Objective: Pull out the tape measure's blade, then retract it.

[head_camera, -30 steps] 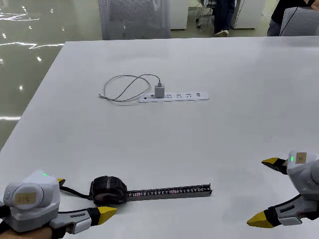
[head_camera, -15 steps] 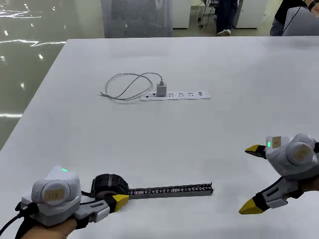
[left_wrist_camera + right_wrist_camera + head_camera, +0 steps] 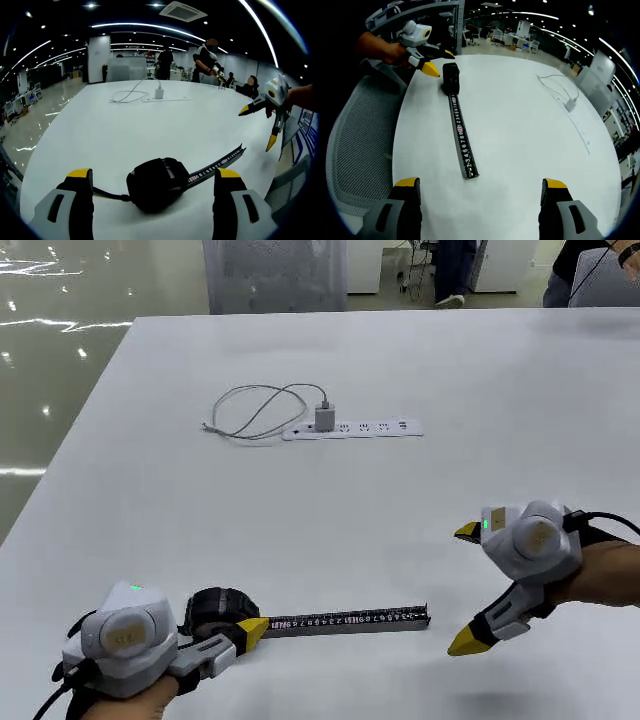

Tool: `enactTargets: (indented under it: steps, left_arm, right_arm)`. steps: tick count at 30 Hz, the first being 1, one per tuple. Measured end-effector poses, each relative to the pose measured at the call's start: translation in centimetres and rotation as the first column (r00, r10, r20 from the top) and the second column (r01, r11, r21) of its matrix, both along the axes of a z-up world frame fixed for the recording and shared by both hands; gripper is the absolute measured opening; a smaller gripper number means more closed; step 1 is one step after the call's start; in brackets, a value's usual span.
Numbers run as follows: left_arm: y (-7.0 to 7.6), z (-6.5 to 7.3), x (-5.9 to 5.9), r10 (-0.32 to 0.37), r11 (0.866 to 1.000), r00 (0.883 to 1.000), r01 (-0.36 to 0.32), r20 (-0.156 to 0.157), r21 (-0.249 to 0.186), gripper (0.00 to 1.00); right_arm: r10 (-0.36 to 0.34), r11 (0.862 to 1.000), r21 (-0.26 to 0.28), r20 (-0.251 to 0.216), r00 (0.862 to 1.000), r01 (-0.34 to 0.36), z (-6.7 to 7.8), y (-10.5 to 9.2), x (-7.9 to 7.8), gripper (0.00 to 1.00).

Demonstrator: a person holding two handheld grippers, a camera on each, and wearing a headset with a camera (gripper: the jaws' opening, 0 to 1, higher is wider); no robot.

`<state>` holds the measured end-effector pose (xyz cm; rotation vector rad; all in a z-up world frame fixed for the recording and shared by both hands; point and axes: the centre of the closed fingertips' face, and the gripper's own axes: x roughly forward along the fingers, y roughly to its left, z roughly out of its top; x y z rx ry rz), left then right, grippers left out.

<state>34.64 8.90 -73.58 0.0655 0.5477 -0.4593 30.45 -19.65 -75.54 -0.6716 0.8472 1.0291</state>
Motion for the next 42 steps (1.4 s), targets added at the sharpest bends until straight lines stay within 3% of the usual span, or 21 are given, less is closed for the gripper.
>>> enactTargets:
  steps: [3, 6, 11, 13, 16, 19, 23, 27, 32, 42]
  left_arm:
    - [-0.7, -0.7, 0.0, -0.023, 0.999, 0.999, 0.023, 0.023, 0.025, 0.99]
    - [-0.8, -0.8, 0.1, -0.020, 0.999, 0.999, 0.019, 0.044, 0.034, 0.99]
    - [-0.4, -1.3, 0.7, 0.009, 0.999, 0.997, -0.012, 0.076, 0.044, 0.99]
    - [-0.2, -2.0, 0.7, 0.025, 0.999, 0.998, -0.027, 0.064, 0.043, 0.99]
    - [0.0, -2.7, 0.6, 0.050, 0.998, 0.998, -0.051, 0.035, 0.025, 0.99]
    - [0.2, -2.7, 0.9, 0.077, 0.997, 0.996, -0.078, 0.036, 0.013, 0.99]
    - [0.0, -2.4, 1.1, 0.087, 0.996, 0.995, -0.086, 0.049, -0.010, 0.99]
    - [0.0, -2.4, 1.2, 0.090, 0.996, 0.995, -0.089, 0.037, -0.017, 0.99]
    - [0.1, -2.6, 1.3, 0.096, 0.995, 0.995, -0.096, 0.024, -0.027, 0.99]
    - [0.0, -2.6, 1.1, 0.082, 0.996, 0.996, -0.082, 0.020, -0.019, 0.99]
  right_arm:
    - [0.051, 0.999, -0.012, -0.045, 0.998, -0.051, -1.3, 0.3, -0.6, 0.99]
    - [0.095, 0.995, -0.022, -0.049, 0.994, -0.096, -1.9, 0.7, -0.7, 0.99]
    - [0.084, 0.996, -0.011, -0.061, 0.995, -0.084, -2.6, 1.2, -0.2, 0.98]
    - [0.090, 0.996, -0.021, -0.054, 0.994, -0.091, -2.8, 1.3, 0.1, 0.89]
    - [0.093, 0.995, -0.022, -0.060, 0.994, -0.094, -3.2, 1.5, 0.3, 0.89]
    - [0.123, 0.992, -0.035, -0.059, 0.991, -0.125, -3.7, 1.5, 0.3, 0.78]
    - [0.165, 0.983, -0.071, -0.058, 0.985, -0.169, -4.3, 1.6, 0.0, 0.69]
    - [0.181, 0.979, -0.081, -0.057, 0.982, -0.185, -4.4, 1.7, 0.0, 0.61]
    - [0.184, 0.978, -0.082, -0.073, 0.980, -0.190, -4.4, 1.8, -0.3, 0.41]
    - [0.204, 0.972, -0.096, -0.089, 0.975, -0.213, -4.9, 1.9, -0.6, 0.27]
